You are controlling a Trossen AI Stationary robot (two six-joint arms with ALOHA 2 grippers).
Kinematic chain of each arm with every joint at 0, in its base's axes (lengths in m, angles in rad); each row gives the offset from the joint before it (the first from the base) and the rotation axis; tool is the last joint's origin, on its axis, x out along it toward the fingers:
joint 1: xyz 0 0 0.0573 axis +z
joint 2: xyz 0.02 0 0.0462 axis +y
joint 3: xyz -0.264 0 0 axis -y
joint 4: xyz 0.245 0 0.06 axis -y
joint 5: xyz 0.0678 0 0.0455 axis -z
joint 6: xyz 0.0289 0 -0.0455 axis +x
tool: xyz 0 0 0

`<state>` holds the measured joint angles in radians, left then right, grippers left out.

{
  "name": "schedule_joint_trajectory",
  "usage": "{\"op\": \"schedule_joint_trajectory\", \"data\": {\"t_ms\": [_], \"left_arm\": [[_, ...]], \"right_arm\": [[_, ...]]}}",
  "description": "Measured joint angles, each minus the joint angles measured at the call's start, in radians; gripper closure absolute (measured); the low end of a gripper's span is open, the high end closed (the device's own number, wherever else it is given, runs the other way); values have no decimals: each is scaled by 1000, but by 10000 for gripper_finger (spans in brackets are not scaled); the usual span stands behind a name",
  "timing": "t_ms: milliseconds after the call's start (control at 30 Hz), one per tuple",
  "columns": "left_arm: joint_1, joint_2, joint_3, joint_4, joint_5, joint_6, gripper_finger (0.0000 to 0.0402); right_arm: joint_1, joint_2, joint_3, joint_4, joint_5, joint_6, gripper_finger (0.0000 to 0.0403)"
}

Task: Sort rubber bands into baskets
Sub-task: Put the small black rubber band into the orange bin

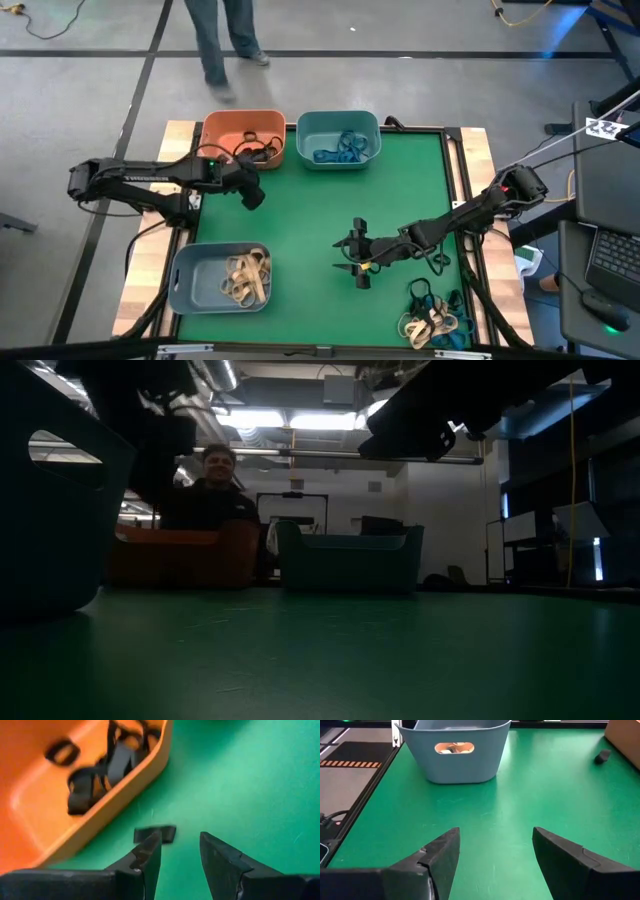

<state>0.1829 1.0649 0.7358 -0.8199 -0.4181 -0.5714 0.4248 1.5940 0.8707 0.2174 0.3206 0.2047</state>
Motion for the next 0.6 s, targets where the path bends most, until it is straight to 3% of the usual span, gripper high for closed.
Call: {"op": "schedule_joint_trajectory", "data": {"t_ms": [233, 433, 600], "left_arm": [[0, 0, -80, 29, 54, -78, 271], [-29, 1, -148, 184, 52, -77, 271], [-34, 48, -186, 212, -34, -70, 271]], "right_arm": [[0, 0, 0, -5, 0, 0, 152], [0, 0, 0, -5, 0, 0, 152], [0, 3, 0, -8, 0, 0, 152]]}}
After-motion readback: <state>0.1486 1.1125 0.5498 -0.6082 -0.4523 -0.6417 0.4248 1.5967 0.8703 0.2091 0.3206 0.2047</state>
